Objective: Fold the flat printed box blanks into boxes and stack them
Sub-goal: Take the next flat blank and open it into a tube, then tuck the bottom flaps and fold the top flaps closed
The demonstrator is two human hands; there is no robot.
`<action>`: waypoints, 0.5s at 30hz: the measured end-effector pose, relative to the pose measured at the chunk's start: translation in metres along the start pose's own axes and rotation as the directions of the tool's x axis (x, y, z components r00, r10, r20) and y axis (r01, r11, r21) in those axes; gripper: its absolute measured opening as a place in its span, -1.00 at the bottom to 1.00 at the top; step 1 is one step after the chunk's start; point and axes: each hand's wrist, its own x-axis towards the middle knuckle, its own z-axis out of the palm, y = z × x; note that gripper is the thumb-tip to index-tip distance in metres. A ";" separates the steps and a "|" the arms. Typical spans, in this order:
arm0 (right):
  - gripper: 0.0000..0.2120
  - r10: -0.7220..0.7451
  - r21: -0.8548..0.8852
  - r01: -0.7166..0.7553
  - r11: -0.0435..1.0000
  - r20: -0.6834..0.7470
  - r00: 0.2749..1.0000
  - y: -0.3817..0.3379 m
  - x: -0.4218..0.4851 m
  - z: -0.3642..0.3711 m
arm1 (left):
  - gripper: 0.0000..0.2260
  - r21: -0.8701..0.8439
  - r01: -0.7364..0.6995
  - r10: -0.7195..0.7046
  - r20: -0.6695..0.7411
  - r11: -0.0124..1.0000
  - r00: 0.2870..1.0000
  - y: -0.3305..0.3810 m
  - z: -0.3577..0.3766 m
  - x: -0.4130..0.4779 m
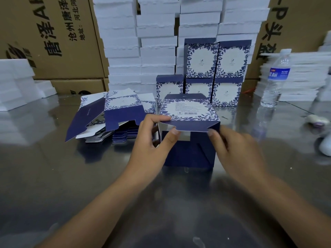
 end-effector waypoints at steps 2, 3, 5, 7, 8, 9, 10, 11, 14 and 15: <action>-0.55 0.015 -0.028 -0.011 1.000 0.145 0.989 0.002 -0.002 0.001 | -0.64 0.010 -0.001 0.002 -0.028 1.000 1.000 0.001 -0.001 0.001; -0.52 0.028 -0.041 -0.020 0.999 0.185 0.982 0.002 -0.002 0.002 | -0.63 0.012 -0.001 0.001 -0.033 1.000 0.999 0.001 -0.002 0.001; -0.53 0.056 -0.040 -0.049 0.998 0.195 0.979 0.002 -0.001 0.002 | -0.66 0.010 0.003 -0.003 -0.025 1.000 1.000 0.001 -0.001 0.001; -0.54 0.074 -0.035 -0.068 0.997 0.173 0.982 0.001 0.000 0.001 | -0.68 0.006 0.006 -0.006 -0.010 1.000 1.000 -0.001 0.000 0.001; -0.54 0.076 -0.030 -0.072 0.997 0.163 0.984 0.001 0.000 0.001 | -0.68 0.007 0.006 -0.006 -0.006 1.000 1.000 -0.001 0.001 0.001; -0.53 0.076 -0.021 -0.074 0.997 0.158 0.985 0.001 0.001 0.001 | -0.68 0.007 0.006 -0.006 -0.006 1.000 1.000 -0.001 0.001 0.000; -0.53 0.077 -0.011 -0.076 0.997 0.160 0.984 0.001 0.000 0.001 | -0.67 0.005 0.006 -0.006 -0.009 1.000 1.000 -0.001 0.001 0.000; -0.53 0.078 -0.001 -0.079 0.997 0.169 0.983 0.002 0.000 0.001 | -0.68 0.004 0.005 -0.005 -0.014 1.000 1.000 0.000 0.001 0.000; -0.57 0.080 -0.005 -0.082 0.997 0.273 0.959 0.007 -0.002 0.005 | -0.67 0.009 0.001 0.000 -0.038 1.000 0.999 0.001 0.000 0.002; -0.57 0.084 -0.022 -0.081 0.996 0.320 0.944 0.009 -0.003 0.006 | -0.66 0.014 -0.004 0.004 -0.045 1.000 0.999 0.001 0.000 0.002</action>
